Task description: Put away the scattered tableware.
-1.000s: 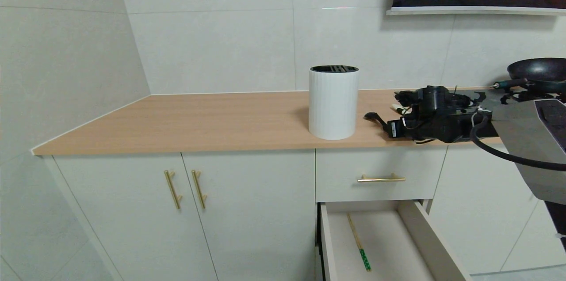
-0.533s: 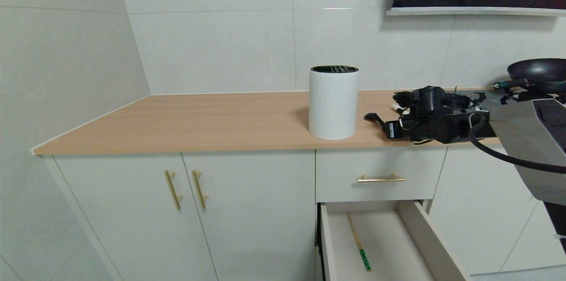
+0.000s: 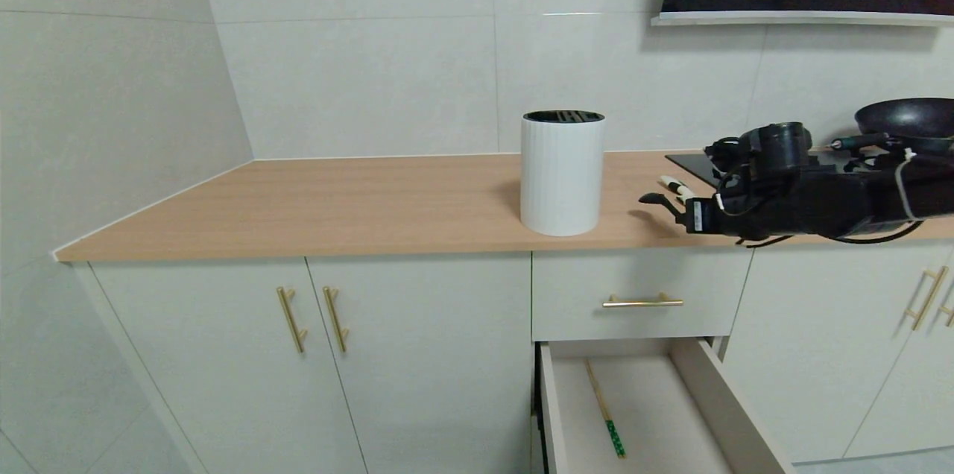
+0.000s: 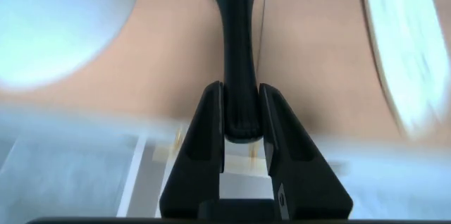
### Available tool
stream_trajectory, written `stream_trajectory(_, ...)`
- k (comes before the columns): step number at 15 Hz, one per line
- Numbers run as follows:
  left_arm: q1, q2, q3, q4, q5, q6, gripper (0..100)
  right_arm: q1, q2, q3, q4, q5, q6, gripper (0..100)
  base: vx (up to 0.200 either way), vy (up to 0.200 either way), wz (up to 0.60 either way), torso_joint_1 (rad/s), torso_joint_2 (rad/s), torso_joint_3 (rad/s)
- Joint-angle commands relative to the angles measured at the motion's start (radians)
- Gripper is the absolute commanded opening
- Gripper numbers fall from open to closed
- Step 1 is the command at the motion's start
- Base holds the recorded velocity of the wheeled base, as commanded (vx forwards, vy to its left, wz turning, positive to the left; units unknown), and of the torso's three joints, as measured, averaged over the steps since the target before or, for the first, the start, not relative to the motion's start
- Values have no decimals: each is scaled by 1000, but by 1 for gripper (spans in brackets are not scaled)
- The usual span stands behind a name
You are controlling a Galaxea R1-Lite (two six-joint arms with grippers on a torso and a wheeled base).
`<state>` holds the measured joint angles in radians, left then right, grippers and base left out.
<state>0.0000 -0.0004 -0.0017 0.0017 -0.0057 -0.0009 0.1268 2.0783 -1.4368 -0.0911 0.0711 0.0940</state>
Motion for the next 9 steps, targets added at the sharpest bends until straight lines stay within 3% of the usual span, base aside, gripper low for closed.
stream_trajectory(1, 0, 0, 0, 0, 0, 1, 100, 10, -238, 226, -3, 18, 4, 0, 0, 0, 0, 0, 0, 0)
stream_trajectory(4, 0, 0, 0, 0, 0, -1, 100, 11, -382, 441, -7, 145, 0, 0, 0, 0, 0, 0, 0, 0)
stream_trajectory(9, 0, 0, 0, 0, 0, -1, 100, 19, -451, 608, -10, 181, -82, 0, 0, 0, 0, 0, 0, 0)
